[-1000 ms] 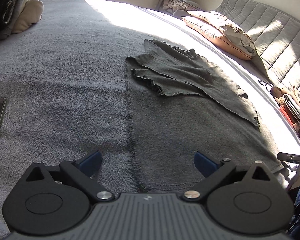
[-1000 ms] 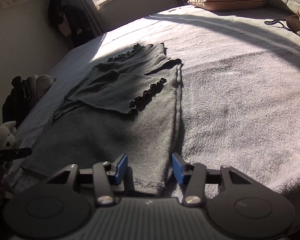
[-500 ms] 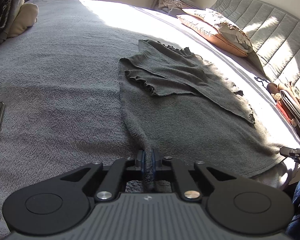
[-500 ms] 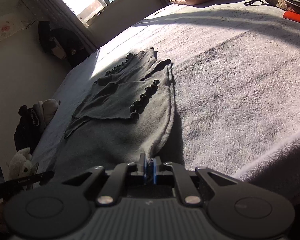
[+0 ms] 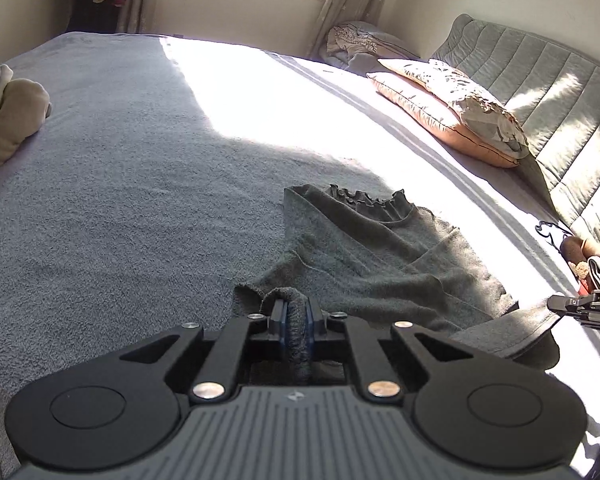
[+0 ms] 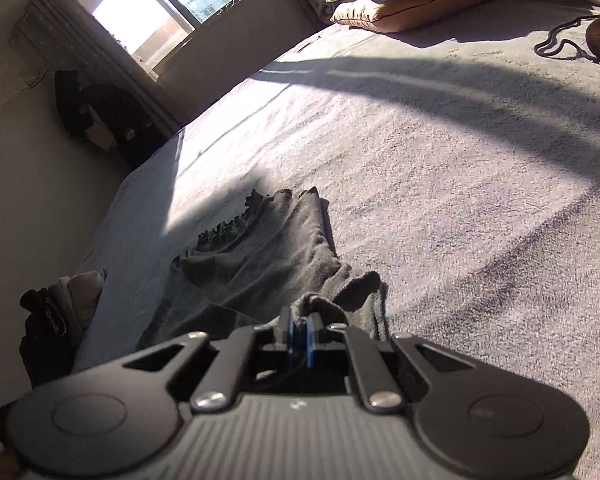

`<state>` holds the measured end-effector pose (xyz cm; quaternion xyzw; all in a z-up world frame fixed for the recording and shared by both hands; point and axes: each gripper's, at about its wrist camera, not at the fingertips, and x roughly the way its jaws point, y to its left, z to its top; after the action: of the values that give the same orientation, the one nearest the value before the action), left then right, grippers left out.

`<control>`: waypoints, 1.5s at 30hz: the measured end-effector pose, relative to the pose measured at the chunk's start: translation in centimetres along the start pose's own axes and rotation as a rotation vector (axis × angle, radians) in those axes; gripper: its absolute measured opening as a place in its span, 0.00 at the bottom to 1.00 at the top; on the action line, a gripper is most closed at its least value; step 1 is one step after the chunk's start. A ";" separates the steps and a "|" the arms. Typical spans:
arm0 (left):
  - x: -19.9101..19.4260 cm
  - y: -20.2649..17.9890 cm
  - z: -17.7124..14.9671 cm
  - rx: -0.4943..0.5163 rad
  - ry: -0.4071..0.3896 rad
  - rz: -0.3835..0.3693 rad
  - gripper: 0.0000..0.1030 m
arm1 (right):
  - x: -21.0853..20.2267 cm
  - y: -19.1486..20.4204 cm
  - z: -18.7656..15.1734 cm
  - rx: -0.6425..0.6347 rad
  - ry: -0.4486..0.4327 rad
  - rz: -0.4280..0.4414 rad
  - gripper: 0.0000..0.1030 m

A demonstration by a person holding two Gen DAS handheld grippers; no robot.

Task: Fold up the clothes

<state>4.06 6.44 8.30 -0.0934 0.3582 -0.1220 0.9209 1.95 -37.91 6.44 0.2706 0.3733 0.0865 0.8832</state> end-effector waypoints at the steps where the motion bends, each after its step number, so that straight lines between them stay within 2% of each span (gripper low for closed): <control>1: 0.9 0.5 0.1 -0.009 0.002 0.019 0.13 | 1.1 -0.3 0.3 -0.004 0.009 -0.018 0.06; 5: 2.8 2.6 0.4 -0.063 0.028 0.066 0.15 | 4.4 -2.1 0.8 0.028 0.046 -0.065 0.08; 7: 2.5 3.0 0.6 -0.065 0.014 0.050 0.20 | 5.1 -2.8 0.9 0.056 0.055 -0.062 0.09; 8: 2.2 3.0 0.6 -0.046 0.011 0.042 0.29 | 5.0 -2.8 1.1 0.051 0.050 -0.054 0.13; 9: 1.9 2.9 0.6 -0.023 0.010 0.033 0.38 | 4.7 -2.6 1.2 0.038 0.036 -0.054 0.16; 10: 1.4 2.7 0.6 0.010 0.011 0.022 0.41 | 4.3 -2.5 1.4 0.025 0.023 -0.053 0.18; 11: 1.0 2.6 0.4 0.046 0.012 0.011 0.47 | 4.0 -2.3 1.5 0.011 0.009 -0.053 0.25; 12: 0.6 2.4 0.2 0.091 0.015 0.003 0.52 | 3.6 -2.1 1.7 -0.002 -0.004 -0.053 0.37; 14: -0.1 2.1 -0.4 0.181 0.024 -0.012 0.56 | 3.0 -2.0 1.8 -0.018 -0.026 -0.050 0.49; 17: -0.2 1.4 -1.7 0.314 0.065 -0.026 0.63 | 2.4 -2.1 1.9 -0.056 -0.029 -0.068 0.49; 21: -0.3 0.6 -3.4 0.485 0.117 -0.045 0.65 | 1.9 -1.2 1.3 -0.229 -0.008 -0.134 0.54; 24: 0.2 -0.1 -4.0 0.571 0.127 -0.043 0.68 | 1.5 -0.3 0.5 -0.375 0.015 -0.179 0.60; 29: 2.7 -0.7 -3.8 0.657 0.127 0.006 0.72 | 2.5 1.3 -1.2 -0.652 0.107 -0.266 0.63; 31: 3.5 -0.8 -3.4 0.676 0.110 0.008 0.72 | 3.5 1.7 -1.4 -0.702 0.115 -0.259 0.62; 34: 3.9 -0.8 -2.6 0.658 0.073 -0.010 0.70 | 4.8 2.7 -1.7 -0.799 0.107 -0.223 0.58; 35: 4.0 -0.7 -2.3 0.645 0.064 -0.016 0.62 | 5.2 3.0 -1.6 -0.827 0.102 -0.213 0.53; 36: 4.0 -0.6 -2.1 0.628 0.058 -0.018 0.47 | 5.5 3.3 -1.6 -0.856 0.097 -0.203 0.42; 37: 4.2 -0.5 -1.8 0.607 0.054 -0.017 0.36 | 5.8 3.6 -1.5 -0.879 0.091 -0.192 0.33; 38: 4.3 -0.5 -1.4 0.577 0.050 -0.009 0.17 | 6.0 3.7 -1.0 -0.856 0.086 -0.182 0.17; 39: 4.3 -0.4 -1.1 0.551 0.041 -0.011 0.14 | 6.2 3.8 -0.6 -0.832 0.081 -0.172 0.05; 45: 4.8 0.7 0.6 0.360 0.013 -0.024 0.09 | 6.7 3.2 2.1 -0.679 0.013 -0.191 0.05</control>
<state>7.99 5.72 5.49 0.0693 0.3356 -0.1956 0.9189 8.32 -33.77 5.28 -0.0750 0.3527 0.1242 0.9244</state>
